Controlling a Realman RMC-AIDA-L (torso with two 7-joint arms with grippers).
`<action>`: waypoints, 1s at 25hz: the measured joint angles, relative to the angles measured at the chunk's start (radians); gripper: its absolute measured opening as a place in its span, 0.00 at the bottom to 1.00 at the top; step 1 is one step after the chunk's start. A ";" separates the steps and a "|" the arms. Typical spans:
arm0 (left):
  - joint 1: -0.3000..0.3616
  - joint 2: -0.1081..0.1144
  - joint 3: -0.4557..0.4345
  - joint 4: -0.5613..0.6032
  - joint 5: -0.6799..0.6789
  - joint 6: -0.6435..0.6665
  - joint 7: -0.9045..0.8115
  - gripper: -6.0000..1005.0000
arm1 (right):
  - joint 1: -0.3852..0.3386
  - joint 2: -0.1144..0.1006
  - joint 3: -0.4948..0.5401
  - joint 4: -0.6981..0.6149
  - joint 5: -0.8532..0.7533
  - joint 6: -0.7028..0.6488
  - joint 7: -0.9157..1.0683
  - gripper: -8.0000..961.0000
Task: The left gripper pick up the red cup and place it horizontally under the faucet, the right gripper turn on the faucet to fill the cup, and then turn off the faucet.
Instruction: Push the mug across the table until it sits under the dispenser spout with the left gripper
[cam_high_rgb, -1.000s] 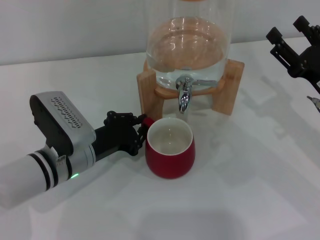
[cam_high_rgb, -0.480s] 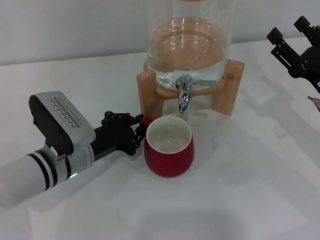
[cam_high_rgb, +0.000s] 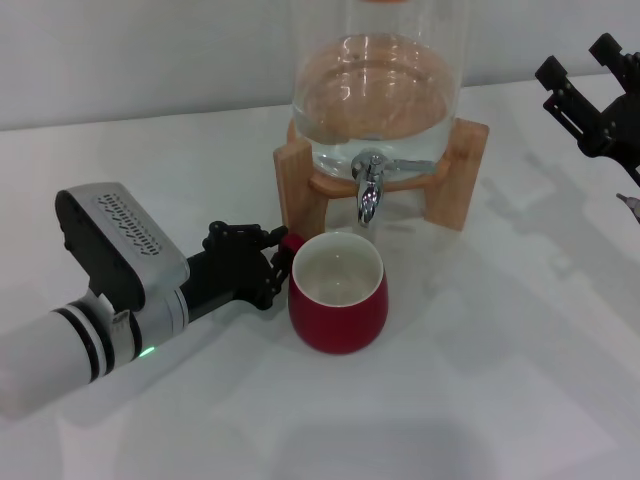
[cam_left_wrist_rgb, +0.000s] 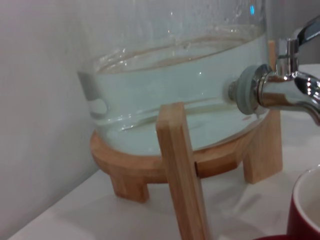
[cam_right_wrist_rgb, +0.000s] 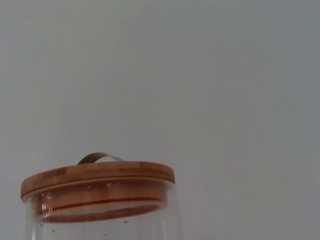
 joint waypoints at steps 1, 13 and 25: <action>0.008 0.000 0.000 -0.011 0.003 0.002 0.000 0.19 | 0.000 0.000 0.000 0.000 0.000 0.000 0.000 0.86; 0.064 0.002 0.000 -0.062 0.010 0.043 -0.001 0.20 | -0.003 0.000 0.000 0.000 0.000 0.000 0.000 0.86; 0.092 0.002 0.005 -0.096 0.010 0.065 0.004 0.20 | -0.004 -0.002 0.000 0.000 0.000 0.000 0.000 0.86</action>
